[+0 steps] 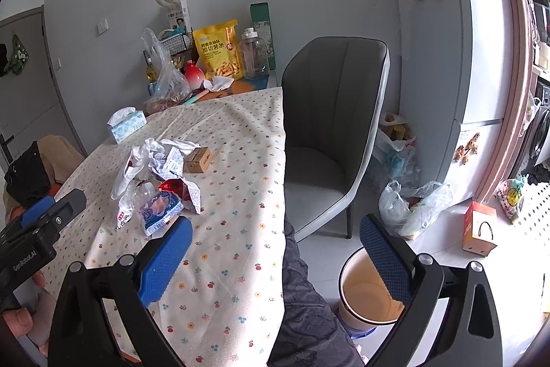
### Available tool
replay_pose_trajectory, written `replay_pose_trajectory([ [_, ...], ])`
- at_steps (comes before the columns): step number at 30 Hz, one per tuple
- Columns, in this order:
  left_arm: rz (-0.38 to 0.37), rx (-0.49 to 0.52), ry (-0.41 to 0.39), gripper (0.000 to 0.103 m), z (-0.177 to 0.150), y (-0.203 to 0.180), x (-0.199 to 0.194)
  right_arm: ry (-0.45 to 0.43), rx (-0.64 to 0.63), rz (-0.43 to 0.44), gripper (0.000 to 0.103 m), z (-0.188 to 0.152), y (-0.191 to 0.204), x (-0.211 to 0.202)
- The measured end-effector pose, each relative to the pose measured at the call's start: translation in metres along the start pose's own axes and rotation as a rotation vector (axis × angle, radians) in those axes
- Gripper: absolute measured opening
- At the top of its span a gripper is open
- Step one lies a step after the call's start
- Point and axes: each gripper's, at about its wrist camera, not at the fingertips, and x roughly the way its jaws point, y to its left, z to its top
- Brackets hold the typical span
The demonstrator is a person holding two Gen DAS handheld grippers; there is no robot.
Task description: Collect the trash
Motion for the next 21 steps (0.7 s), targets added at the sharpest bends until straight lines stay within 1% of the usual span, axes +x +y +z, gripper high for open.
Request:
replay_pose_trajectory([
  [21, 0.008, 0.001, -0.009, 0.098, -0.0002, 0.0006, -0.0048, -0.018, -0.008, 0.013, 0.095, 0.0055, 0.0058, -0.0034],
])
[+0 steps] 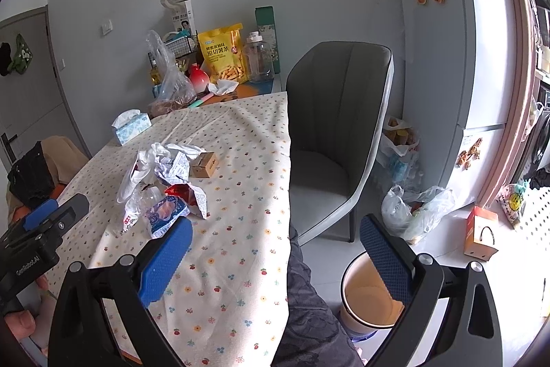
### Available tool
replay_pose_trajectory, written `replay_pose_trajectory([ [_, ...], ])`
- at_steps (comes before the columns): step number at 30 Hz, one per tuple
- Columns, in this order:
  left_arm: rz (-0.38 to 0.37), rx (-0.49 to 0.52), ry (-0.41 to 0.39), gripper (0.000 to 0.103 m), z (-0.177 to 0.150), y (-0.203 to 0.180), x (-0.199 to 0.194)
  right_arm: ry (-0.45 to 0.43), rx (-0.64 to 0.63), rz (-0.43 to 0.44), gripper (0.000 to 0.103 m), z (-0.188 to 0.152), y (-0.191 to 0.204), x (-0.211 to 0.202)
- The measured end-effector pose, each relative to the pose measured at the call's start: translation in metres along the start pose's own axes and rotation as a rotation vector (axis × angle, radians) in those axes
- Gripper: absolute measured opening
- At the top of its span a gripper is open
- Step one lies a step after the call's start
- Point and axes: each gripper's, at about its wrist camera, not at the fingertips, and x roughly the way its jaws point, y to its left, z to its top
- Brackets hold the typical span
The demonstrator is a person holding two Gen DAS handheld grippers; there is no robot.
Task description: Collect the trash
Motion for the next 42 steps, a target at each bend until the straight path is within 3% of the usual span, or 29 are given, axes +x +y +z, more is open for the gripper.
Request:
replay_pose_trajectory([
  [16, -0.005, 0.000, -0.002, 0.098, 0.004, 0.004, -0.005, -0.015, 0.003, -0.011, 0.095, 0.004, -0.003, -0.004],
  [21, -0.045, -0.034, 0.028, 0.098, 0.003, 0.011, -0.003, -0.010, -0.004, 0.017, 0.095, 0.003, -0.002, -0.004],
  [32, 0.024, -0.087, 0.046, 0.097, 0.010, 0.055, 0.006, 0.036, -0.061, 0.139, 0.095, 0.017, 0.014, 0.016],
  [36, 0.051, -0.115, 0.064, 0.093, 0.012, 0.072, 0.019, 0.071, -0.090, 0.187, 0.087, 0.020, 0.026, 0.030],
  [42, 0.049, -0.141, 0.109, 0.090, 0.015, 0.087, 0.047, 0.137, -0.153, 0.249, 0.068, 0.023, 0.048, 0.056],
])
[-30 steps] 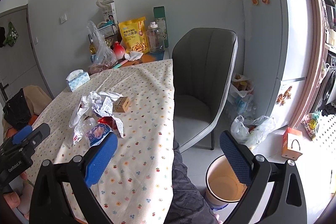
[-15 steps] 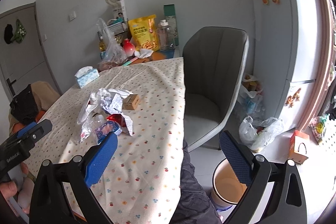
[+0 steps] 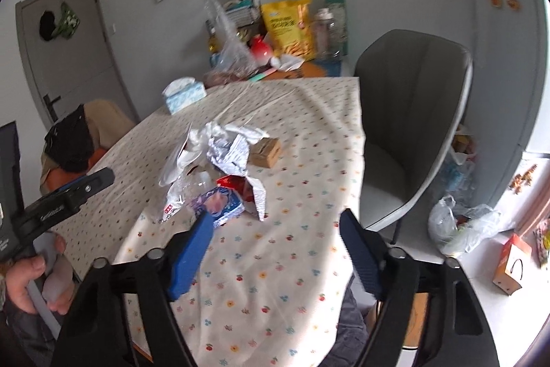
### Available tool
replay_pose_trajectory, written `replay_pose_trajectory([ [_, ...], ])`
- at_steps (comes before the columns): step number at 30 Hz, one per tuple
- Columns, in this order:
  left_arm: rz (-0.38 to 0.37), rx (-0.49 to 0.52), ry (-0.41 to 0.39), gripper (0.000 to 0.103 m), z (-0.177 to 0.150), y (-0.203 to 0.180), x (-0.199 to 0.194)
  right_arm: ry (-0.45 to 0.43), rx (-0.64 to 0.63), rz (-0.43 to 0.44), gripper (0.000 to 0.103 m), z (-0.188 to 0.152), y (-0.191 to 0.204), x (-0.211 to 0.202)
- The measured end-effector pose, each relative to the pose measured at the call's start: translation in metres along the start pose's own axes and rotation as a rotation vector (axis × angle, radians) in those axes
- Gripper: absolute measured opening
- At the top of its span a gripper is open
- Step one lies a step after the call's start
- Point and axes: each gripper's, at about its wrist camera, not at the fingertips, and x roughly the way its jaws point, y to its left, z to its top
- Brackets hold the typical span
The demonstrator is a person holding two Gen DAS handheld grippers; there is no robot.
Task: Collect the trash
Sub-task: 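Reach the left gripper to the white face mask and close on it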
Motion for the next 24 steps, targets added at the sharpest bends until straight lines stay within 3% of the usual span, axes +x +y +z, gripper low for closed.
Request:
replay_pose_trajectory([
  [2, -0.008, 0.003, 0.020, 0.089, 0.003, -0.002, 0.013, 0.024, -0.019, 0.009, 0.058, 0.004, 0.004, 0.013],
  [8, -0.040, 0.045, 0.067, 0.088, 0.005, -0.020, 0.045, 0.077, -0.005, 0.045, 0.048, 0.009, 0.006, 0.045],
  [16, -0.036, 0.061, 0.143, 0.070, 0.005, -0.032, 0.093, 0.148, 0.025, 0.090, 0.040, 0.003, 0.008, 0.081],
  [19, -0.058, 0.041, 0.163, 0.047, 0.006, -0.030, 0.100, 0.158, 0.029, 0.094, 0.040, 0.002, 0.008, 0.087],
  [20, -0.063, 0.033, 0.170, 0.034, 0.006, -0.029, 0.102, 0.163, 0.031, 0.095, 0.039, 0.002, 0.009, 0.090],
  [23, -0.085, 0.008, 0.161, 0.021, 0.007, -0.023, 0.098, 0.171, 0.029, 0.101, 0.039, 0.003, 0.011, 0.097],
  [24, -0.087, 0.004, 0.154, 0.013, 0.008, -0.022, 0.095, 0.173, 0.025, 0.101, 0.039, 0.004, 0.013, 0.100],
])
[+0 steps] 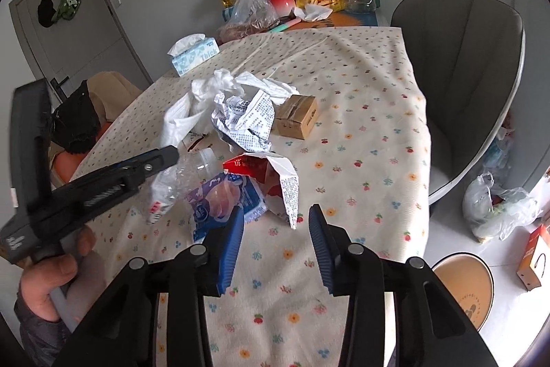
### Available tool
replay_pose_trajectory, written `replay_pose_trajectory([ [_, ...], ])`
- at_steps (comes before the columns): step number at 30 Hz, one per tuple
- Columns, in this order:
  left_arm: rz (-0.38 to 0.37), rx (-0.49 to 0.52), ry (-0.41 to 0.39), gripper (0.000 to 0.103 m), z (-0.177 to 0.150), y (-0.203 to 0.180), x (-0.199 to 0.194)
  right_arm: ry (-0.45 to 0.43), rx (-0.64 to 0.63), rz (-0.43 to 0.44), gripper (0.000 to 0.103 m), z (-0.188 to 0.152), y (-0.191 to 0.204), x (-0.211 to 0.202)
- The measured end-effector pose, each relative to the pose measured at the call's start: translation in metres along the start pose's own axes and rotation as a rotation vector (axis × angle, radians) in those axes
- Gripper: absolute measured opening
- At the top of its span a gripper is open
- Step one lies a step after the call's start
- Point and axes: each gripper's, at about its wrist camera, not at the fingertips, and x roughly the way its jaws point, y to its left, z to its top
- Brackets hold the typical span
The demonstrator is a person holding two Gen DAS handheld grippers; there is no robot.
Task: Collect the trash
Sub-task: 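Reach the left gripper to the white face mask and close on it, then lift the white mask with the left gripper and carry it over the bin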
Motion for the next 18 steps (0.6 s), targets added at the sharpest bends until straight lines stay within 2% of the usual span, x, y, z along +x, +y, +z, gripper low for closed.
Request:
replay_pose_trajectory([
  [3, 0.017, -0.008, -0.015, 0.006, 0.000, 0.006, -0.009, 0.013, -0.005, -0.003, 0.039, 0.004, 0.003, 0.012],
  [7, 0.038, -0.040, -0.055, 0.004, 0.001, 0.020, -0.033, 0.021, -0.004, -0.003, 0.035, 0.010, 0.005, 0.024],
  [9, 0.039, -0.059, -0.077, 0.004, 0.004, 0.029, -0.045, 0.025, -0.003, -0.003, 0.030, 0.012, 0.006, 0.029],
  [13, 0.052, -0.077, -0.117, 0.004, 0.008, 0.040, -0.066, 0.036, 0.009, -0.004, 0.008, 0.017, 0.004, 0.039],
  [18, 0.050, -0.097, -0.161, 0.004, 0.011, 0.042, -0.087, 0.000, 0.010, 0.021, 0.004, 0.019, 0.004, 0.024],
])
